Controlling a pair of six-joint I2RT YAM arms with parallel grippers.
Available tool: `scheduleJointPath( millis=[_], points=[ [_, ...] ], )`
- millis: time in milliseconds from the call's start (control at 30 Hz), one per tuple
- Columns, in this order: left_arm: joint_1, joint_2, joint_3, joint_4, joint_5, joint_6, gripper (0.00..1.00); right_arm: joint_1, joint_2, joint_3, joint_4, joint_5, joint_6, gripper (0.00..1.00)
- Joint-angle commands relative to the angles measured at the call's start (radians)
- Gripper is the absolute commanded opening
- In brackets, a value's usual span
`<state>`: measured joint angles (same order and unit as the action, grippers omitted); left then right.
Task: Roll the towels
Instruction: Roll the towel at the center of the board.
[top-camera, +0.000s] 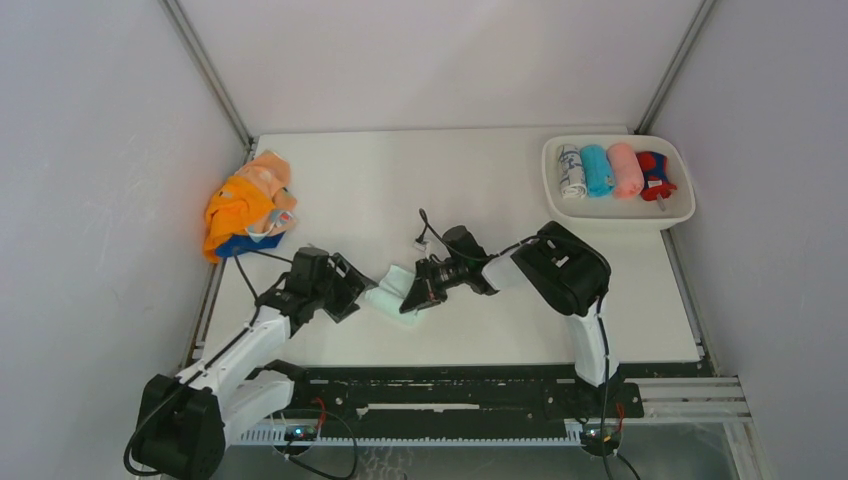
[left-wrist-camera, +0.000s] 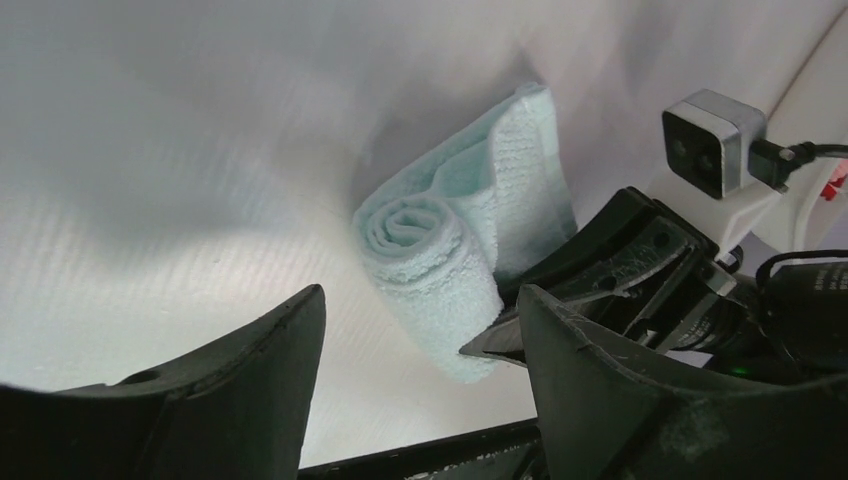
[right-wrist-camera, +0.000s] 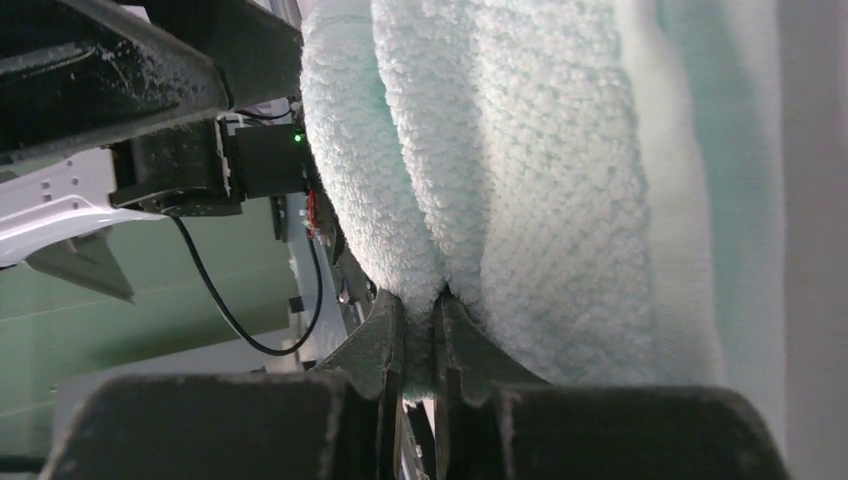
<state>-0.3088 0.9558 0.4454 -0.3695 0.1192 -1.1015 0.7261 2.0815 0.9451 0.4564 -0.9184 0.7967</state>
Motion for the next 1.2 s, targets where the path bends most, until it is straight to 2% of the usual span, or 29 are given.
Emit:
scheduleJointPath(
  millis=[0,433,600,767,833,1000,1167],
  points=[
    [-0.042,0.027,-0.015,0.120,0.026,-0.064,0.75,-0.026,0.051,-0.063,0.054,0.035,0.090,0.00],
    [-0.111,0.155,-0.042,0.229,-0.010,-0.133,0.65,-0.031,0.039,-0.090,0.093,0.043,0.101,0.00],
    [-0.130,0.196,-0.040,0.237,-0.027,-0.116,0.50,-0.027,0.011,-0.093,0.095,0.052,0.079,0.00],
    [-0.159,0.241,-0.018,0.225,-0.051,-0.075,0.29,-0.021,-0.039,-0.067,0.030,0.079,0.012,0.00],
    [-0.164,0.249,-0.002,0.199,-0.066,-0.053,0.23,-0.019,-0.071,-0.053,-0.011,0.092,-0.027,0.06],
    [-0.167,0.239,0.029,0.146,-0.104,-0.007,0.16,-0.027,-0.209,-0.025,-0.176,0.152,-0.149,0.26],
    [-0.169,0.253,0.055,0.116,-0.113,0.028,0.16,-0.055,-0.300,-0.016,-0.296,0.224,-0.223,0.34]
  ],
)
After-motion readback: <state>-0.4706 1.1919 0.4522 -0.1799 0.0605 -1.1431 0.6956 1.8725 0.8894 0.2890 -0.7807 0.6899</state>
